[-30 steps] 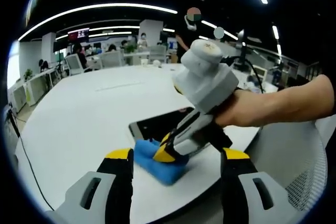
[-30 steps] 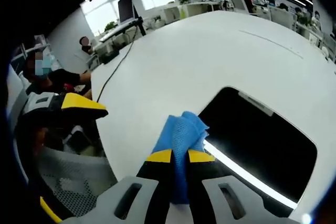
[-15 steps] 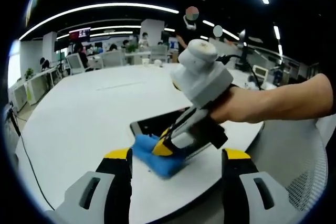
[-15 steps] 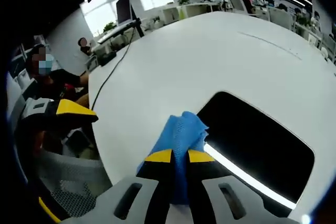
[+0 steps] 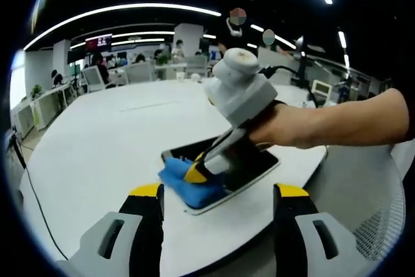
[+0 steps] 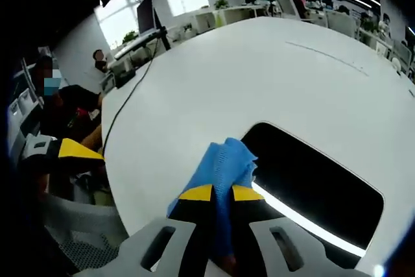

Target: Wipe the mirror surface with the cleaning cloth until all visible marks leave the cleaned area.

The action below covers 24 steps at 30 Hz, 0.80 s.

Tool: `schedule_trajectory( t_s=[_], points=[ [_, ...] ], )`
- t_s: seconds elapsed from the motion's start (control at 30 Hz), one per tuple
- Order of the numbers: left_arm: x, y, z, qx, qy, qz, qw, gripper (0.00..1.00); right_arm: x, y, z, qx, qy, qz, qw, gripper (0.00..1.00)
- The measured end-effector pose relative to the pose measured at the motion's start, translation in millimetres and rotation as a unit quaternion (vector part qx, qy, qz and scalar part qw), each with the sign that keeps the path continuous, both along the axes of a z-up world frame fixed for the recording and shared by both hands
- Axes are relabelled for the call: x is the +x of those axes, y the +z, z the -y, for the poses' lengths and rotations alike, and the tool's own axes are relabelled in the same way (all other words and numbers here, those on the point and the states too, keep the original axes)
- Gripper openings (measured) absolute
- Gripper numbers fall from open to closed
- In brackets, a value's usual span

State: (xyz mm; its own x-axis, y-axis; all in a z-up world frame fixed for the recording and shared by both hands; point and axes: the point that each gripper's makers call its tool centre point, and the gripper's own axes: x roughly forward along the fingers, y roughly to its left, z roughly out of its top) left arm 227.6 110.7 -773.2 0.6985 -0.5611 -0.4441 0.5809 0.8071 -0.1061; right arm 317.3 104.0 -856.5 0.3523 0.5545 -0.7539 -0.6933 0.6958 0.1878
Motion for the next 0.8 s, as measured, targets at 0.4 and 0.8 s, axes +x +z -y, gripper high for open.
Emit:
schedule_trajectory(
  t_s=[0.4, 0.8],
  points=[
    [-0.5, 0.2, 0, -0.004, 0.000, -0.002, 1.0000, 0.65, 14, 0.1, 2, -0.002, -0.010, 0.012, 0.9999, 0.04],
    [-0.1, 1.8, 1, -0.004, -0.001, 0.003, 1.0000, 0.65, 24, -2.2, 4, -0.004, -0.013, 0.011, 0.9999, 0.04]
  ],
)
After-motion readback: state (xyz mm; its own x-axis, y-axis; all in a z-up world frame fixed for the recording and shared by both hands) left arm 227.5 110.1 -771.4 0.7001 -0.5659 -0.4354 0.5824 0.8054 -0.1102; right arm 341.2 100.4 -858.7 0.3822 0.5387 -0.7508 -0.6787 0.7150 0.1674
